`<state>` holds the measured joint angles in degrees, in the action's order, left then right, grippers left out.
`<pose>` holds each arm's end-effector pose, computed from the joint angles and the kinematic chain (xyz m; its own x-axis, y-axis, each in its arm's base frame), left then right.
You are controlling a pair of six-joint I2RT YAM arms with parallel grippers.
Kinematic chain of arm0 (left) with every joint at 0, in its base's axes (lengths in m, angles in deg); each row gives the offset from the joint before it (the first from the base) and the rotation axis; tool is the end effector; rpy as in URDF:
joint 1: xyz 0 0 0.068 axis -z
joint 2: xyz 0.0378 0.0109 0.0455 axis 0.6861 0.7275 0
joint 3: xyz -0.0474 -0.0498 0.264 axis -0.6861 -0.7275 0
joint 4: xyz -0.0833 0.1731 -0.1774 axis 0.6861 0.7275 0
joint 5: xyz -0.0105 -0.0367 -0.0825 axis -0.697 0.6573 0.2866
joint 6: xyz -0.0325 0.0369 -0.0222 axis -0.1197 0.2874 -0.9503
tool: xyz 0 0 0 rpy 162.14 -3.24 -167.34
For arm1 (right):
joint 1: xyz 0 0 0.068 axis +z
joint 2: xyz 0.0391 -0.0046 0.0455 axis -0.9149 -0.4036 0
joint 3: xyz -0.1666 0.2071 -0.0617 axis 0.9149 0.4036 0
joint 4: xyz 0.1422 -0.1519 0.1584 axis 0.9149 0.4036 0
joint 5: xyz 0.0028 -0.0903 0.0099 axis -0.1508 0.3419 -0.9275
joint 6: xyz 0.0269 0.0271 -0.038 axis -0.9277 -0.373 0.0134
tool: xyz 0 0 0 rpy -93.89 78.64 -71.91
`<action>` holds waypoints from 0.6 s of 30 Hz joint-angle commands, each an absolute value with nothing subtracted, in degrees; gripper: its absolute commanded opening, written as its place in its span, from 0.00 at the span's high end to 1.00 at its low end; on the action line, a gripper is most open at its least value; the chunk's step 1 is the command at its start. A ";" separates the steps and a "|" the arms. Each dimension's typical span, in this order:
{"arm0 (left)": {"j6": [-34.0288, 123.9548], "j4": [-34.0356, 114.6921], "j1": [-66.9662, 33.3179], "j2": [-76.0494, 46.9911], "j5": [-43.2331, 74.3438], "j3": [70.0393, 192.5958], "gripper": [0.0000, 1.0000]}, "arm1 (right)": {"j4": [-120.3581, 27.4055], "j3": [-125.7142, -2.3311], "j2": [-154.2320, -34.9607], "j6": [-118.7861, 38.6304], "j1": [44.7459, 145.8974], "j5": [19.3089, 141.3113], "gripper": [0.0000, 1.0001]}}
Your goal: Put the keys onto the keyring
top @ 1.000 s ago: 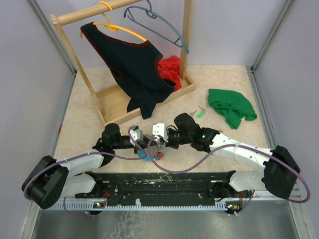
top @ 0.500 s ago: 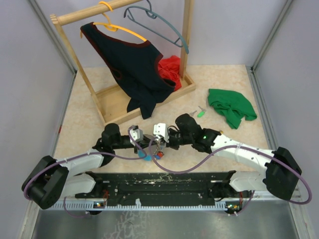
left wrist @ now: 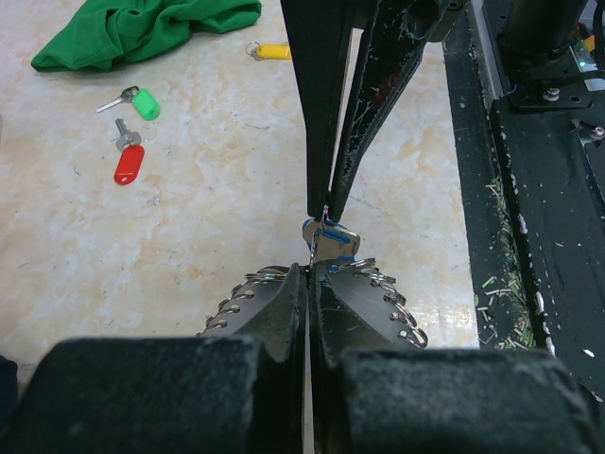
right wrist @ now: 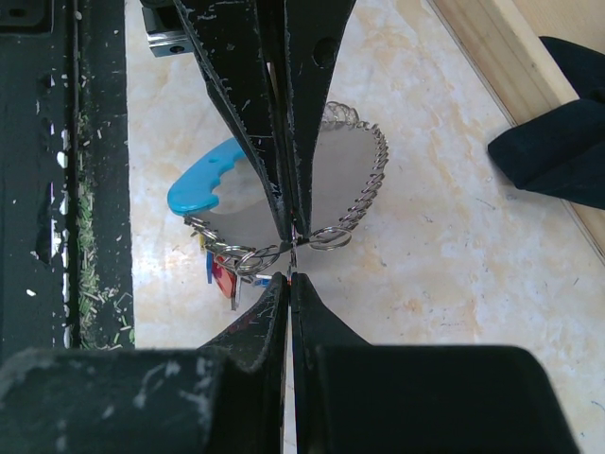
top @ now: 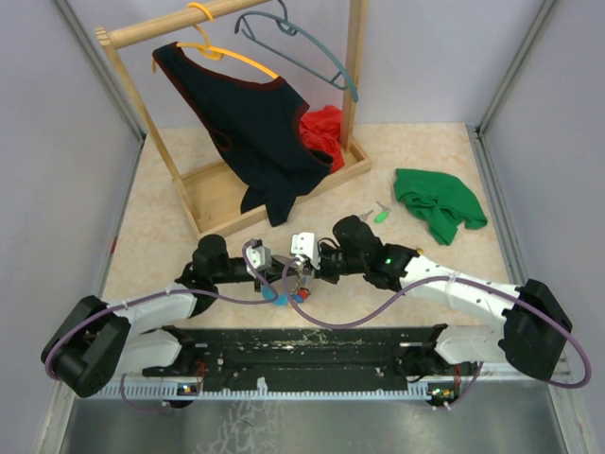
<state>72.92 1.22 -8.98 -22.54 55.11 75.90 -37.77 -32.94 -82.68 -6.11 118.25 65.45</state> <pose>0.1642 -0.1441 0.1897 0.1472 0.1287 -0.9807 0.9807 0.1103 0.1616 0.1507 0.2154 0.2532 0.1164 -0.5365 -0.8359 -0.9786 0.0818 -0.1888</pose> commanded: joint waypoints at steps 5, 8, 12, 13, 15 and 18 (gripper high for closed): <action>73.60 -1.60 -9.22 -23.03 55.87 75.50 1.00 | -39.80 -33.30 -81.29 -6.85 117.97 65.12 1.00; 73.58 -1.60 -9.22 -23.05 55.79 75.51 1.00 | -39.61 -33.22 -81.20 -6.89 117.96 65.07 1.00; 73.55 -1.60 -9.22 -23.05 55.89 75.50 1.00 | -39.78 -33.21 -81.19 -6.98 117.97 65.23 1.00; 73.59 -1.60 -9.24 -23.08 55.93 75.50 1.00 | -39.83 -33.29 -81.27 -6.98 117.93 65.41 1.00; 73.59 -1.60 -9.22 -23.10 55.90 75.50 1.00 | -40.06 -33.30 -81.30 -7.07 117.90 65.66 1.00; 73.64 -1.58 -9.22 -23.14 55.88 75.50 1.00 | -40.38 -33.30 -81.41 -7.33 117.90 65.88 1.00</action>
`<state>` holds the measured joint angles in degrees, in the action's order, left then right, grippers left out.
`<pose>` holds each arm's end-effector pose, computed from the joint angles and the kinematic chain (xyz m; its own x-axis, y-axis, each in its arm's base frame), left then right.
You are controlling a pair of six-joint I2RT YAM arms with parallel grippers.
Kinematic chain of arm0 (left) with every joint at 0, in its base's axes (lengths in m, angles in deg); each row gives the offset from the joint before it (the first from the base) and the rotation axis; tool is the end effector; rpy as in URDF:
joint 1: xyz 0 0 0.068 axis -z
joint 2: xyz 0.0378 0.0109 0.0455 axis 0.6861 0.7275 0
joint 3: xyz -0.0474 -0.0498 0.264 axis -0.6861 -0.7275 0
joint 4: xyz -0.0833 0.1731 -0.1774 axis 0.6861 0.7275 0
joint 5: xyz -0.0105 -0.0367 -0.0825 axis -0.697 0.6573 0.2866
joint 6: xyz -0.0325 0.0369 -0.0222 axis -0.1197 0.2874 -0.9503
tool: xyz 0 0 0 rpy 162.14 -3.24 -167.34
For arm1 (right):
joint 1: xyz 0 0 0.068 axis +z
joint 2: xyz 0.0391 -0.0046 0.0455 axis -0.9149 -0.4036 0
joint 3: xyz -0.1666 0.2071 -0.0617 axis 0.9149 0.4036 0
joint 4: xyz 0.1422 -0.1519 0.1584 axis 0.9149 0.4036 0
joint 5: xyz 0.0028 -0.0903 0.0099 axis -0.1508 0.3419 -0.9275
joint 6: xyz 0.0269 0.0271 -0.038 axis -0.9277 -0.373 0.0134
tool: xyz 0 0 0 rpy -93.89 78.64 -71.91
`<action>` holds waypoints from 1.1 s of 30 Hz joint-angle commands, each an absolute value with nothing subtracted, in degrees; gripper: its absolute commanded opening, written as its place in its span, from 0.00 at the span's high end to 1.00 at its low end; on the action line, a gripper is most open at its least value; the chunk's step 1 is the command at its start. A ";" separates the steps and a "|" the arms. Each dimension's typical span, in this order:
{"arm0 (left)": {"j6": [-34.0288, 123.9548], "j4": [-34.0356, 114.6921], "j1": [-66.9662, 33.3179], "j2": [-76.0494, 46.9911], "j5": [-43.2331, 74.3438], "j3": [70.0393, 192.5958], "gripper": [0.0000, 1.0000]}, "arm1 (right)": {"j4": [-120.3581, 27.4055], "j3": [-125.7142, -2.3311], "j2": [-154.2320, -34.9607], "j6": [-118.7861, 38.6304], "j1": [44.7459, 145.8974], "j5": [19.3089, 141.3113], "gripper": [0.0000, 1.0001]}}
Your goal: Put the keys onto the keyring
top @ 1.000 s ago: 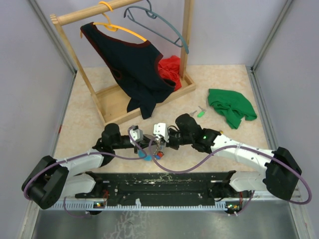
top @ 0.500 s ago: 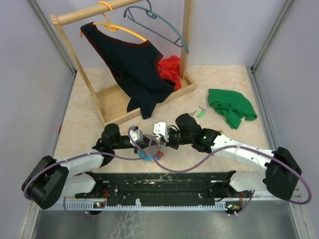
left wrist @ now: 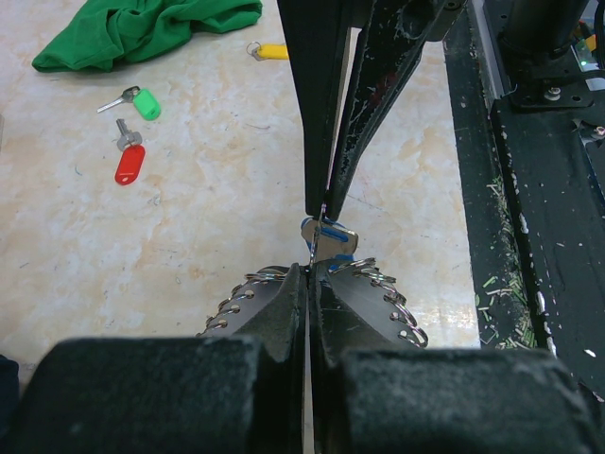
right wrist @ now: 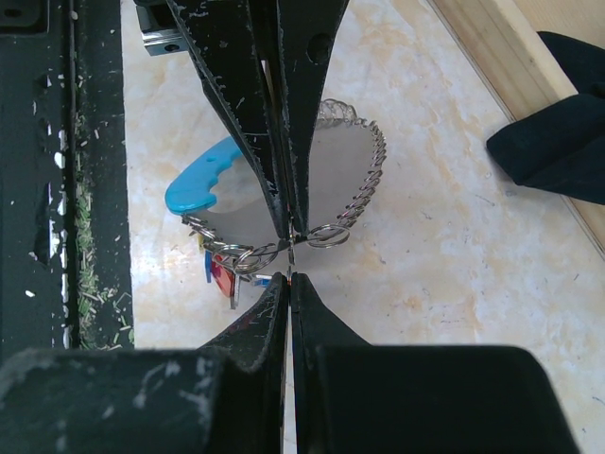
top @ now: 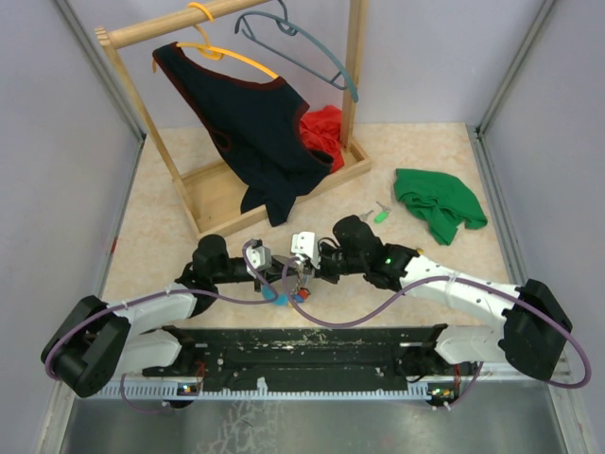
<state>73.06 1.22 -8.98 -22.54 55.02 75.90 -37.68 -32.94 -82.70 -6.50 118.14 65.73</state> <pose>0.1643 -0.1441 0.1897 0.1495 0.1295 -0.9803 0.9801 0.1115 0.1642 0.1513 0.2150 0.2529 0.1073 -0.5392 -0.8353 -0.9787 0.0907 -0.1843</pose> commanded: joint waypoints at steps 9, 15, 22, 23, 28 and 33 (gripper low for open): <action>73.68 -1.51 -9.25 -23.48 55.98 75.58 1.00 | -39.88 -33.48 -81.34 -7.42 117.81 65.69 1.00; 74.70 -0.78 -9.22 -24.55 56.68 76.21 1.00 | -37.95 -33.65 -79.84 -7.31 117.54 66.09 1.00; 78.08 1.60 -9.24 -24.33 57.93 79.76 1.00 | -36.79 -33.21 -76.56 -8.50 116.65 65.78 1.00; 78.81 2.52 -9.22 -24.02 58.19 80.46 1.00 | -36.53 -33.28 -76.35 -8.48 116.57 65.83 1.00; 80.01 4.67 -9.23 -24.26 59.03 82.72 1.00 | -34.60 -34.01 -74.98 -7.75 115.32 65.54 1.00; 81.55 8.47 -9.22 -25.36 57.66 84.29 1.00 | -33.90 -34.96 -74.24 -6.49 113.58 64.59 1.00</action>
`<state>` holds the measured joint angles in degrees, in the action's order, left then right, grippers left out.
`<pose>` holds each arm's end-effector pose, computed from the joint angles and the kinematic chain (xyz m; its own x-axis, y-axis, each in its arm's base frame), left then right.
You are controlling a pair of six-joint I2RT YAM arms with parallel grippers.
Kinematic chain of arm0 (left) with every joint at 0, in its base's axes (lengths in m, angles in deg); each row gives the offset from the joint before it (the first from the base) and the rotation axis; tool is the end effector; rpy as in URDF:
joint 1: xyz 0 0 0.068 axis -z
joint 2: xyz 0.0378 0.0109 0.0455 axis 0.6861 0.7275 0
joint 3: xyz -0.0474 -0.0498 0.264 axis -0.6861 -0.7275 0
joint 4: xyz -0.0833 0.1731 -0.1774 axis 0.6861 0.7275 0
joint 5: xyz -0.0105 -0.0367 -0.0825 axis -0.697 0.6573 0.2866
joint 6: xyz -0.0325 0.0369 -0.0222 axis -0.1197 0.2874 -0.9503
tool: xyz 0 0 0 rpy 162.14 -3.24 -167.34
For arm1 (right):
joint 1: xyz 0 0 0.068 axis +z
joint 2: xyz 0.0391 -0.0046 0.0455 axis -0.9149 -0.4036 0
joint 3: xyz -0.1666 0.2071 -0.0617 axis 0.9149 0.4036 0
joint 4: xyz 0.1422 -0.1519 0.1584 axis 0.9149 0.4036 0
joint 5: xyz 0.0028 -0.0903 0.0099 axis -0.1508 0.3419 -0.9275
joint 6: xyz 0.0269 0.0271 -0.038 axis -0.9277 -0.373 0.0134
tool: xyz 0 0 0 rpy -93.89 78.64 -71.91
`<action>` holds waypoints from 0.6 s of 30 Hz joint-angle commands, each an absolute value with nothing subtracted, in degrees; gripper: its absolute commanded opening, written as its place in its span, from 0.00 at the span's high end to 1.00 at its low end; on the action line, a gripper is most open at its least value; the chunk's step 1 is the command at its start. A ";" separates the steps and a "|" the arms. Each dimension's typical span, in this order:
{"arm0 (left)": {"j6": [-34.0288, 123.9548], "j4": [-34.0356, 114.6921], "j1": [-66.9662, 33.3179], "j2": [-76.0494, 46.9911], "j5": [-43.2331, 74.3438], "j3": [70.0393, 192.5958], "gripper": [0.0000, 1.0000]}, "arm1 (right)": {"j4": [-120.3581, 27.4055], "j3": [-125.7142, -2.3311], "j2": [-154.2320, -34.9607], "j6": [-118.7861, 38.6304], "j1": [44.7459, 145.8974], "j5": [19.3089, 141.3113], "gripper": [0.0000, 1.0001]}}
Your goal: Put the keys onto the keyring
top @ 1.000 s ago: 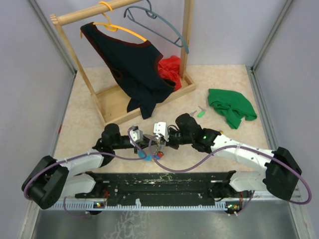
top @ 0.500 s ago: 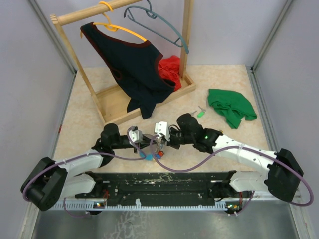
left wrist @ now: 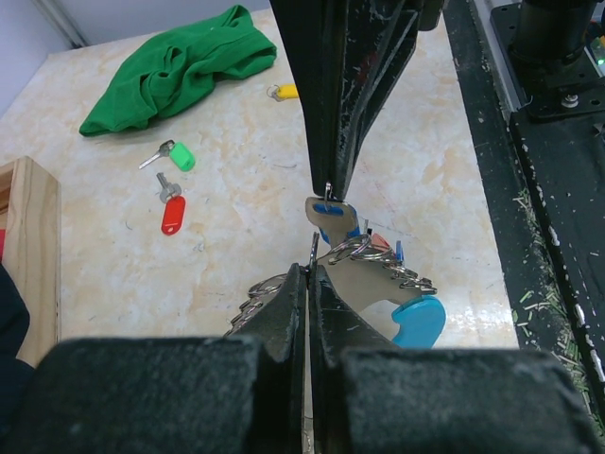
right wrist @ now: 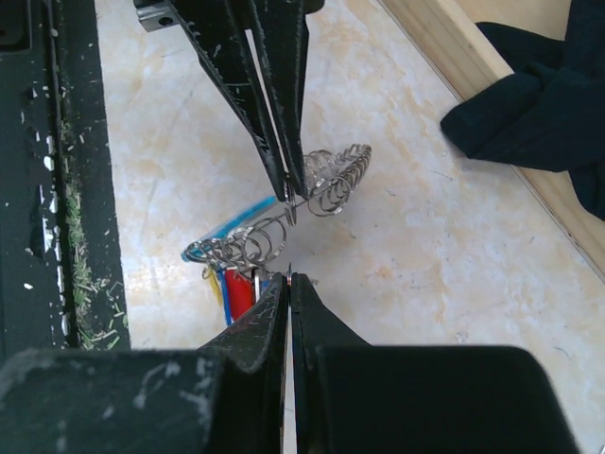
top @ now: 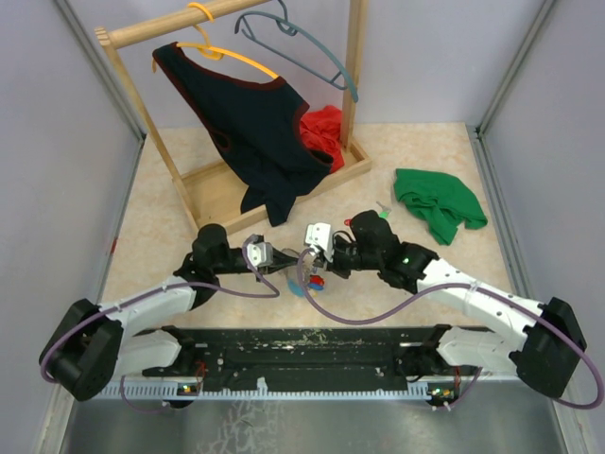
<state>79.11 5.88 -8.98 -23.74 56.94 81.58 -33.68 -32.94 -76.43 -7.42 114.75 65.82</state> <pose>0.1732 -0.1511 0.2166 0.2840 0.1069 -0.9528 0.9535 0.0727 0.2924 0.1503 0.1904 0.2721 0.0816 -0.5177 -0.8517 -0.9676 0.1637 -0.1922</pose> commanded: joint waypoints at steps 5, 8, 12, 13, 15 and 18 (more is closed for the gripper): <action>82.33 9.73 -9.22 -25.57 56.74 84.66 1.00 | -34.76 -35.38 -74.20 -4.86 113.54 63.68 1.00; 82.38 10.00 -9.22 -25.47 56.83 84.77 1.00 | -35.00 -35.58 -74.23 -3.71 113.49 62.65 1.00; 82.22 9.50 -9.21 -25.27 57.15 84.76 1.00 | -34.97 -36.04 -74.29 -2.16 113.49 61.83 1.00; 82.07 9.33 -9.22 -25.18 57.27 84.73 1.00 | -34.77 -36.29 -74.35 -1.82 113.55 61.49 1.00; 81.93 8.98 -9.22 -24.84 57.63 84.80 1.00 | -34.54 -36.62 -74.74 -1.51 113.53 60.85 1.00; 81.57 8.49 -9.22 -24.64 57.99 84.86 1.00 | -34.64 -36.64 -74.94 -1.19 113.56 60.62 1.00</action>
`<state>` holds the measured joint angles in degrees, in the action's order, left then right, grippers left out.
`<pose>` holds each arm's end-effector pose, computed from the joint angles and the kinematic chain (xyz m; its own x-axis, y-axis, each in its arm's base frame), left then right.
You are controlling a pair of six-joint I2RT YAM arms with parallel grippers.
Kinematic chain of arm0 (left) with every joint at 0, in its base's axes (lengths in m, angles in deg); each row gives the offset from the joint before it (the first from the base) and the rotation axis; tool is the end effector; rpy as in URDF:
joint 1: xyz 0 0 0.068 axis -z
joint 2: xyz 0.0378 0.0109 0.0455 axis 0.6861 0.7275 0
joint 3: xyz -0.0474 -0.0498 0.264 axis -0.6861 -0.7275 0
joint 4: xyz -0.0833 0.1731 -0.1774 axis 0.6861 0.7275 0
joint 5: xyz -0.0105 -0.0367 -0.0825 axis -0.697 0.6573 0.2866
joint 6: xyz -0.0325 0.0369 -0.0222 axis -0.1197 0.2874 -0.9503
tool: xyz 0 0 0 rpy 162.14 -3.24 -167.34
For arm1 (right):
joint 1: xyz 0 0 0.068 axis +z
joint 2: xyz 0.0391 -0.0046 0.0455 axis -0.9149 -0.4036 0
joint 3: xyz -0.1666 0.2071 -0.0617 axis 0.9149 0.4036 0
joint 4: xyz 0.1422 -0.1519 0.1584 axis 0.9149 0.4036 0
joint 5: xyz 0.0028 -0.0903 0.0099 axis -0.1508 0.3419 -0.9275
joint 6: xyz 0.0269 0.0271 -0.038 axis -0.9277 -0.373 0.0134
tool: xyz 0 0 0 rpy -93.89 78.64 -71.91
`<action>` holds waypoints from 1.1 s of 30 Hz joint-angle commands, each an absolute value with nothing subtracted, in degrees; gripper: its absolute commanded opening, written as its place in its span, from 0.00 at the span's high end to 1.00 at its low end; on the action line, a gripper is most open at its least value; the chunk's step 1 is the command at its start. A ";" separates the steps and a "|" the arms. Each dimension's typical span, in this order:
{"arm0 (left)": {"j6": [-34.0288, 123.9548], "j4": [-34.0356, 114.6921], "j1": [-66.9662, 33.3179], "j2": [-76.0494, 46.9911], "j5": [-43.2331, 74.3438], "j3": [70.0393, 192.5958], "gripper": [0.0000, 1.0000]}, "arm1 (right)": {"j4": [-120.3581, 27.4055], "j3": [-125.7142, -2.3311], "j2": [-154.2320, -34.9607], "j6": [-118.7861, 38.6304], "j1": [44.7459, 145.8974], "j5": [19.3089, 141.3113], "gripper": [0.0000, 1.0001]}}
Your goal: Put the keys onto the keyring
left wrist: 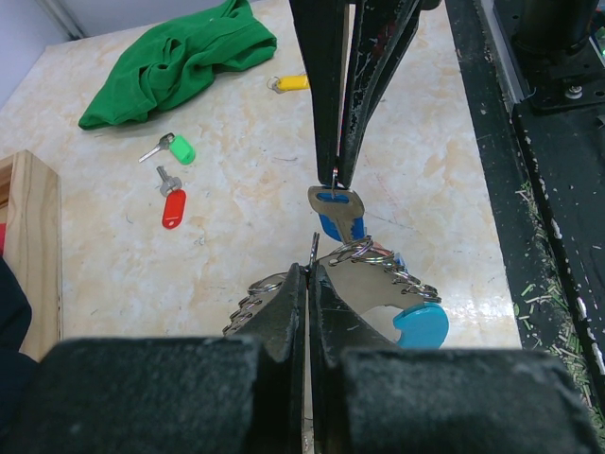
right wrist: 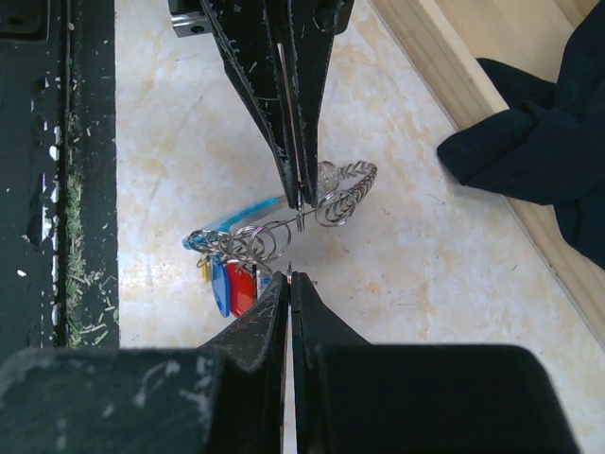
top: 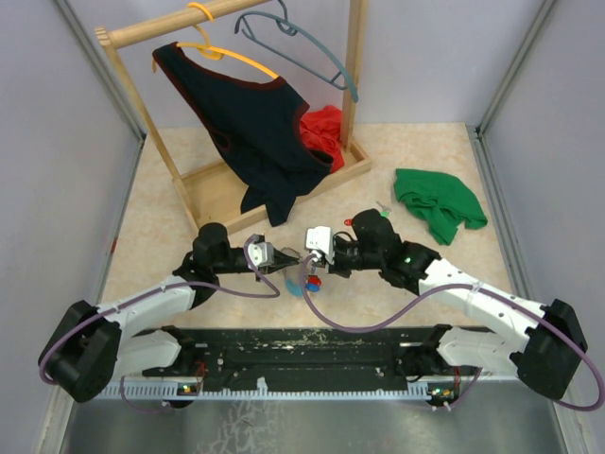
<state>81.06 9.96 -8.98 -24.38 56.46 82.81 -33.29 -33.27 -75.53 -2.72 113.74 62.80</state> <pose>0.1741 -0.1515 0.2189 0.2858 0.1333 -0.9490 0.9524 0.0698 0.2967 0.1502 0.1866 0.2773 0.1658 -0.5003 -0.8498 -0.9634 0.1019 -0.2480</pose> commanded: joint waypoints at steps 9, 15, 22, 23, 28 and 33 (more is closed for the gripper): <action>80.79 7.79 -9.28 -24.98 58.06 84.87 1.00 | -35.54 -37.16 -76.55 -0.32 113.95 60.89 1.00; 79.93 7.39 -9.30 -25.14 57.44 85.00 1.00 | -36.33 -37.25 -76.80 0.58 115.28 63.91 1.00; 79.49 7.23 -9.31 -25.47 57.59 84.90 1.00 | -35.95 -37.94 -77.26 1.01 116.15 63.70 1.00; 79.36 7.19 -9.31 -25.55 57.65 84.91 1.00 | -35.72 -38.06 -77.56 1.16 116.32 63.87 1.00; 79.15 6.80 -9.31 -25.62 57.70 84.73 1.00 | -35.64 -38.20 -77.89 1.39 116.84 64.13 1.00; 78.89 6.45 -9.31 -25.60 58.07 84.63 1.00 | -36.16 -37.86 -77.98 1.32 116.91 65.01 1.00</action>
<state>79.28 9.83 -8.98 -24.38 56.79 82.83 -33.79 -34.69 -78.09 0.80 116.41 64.49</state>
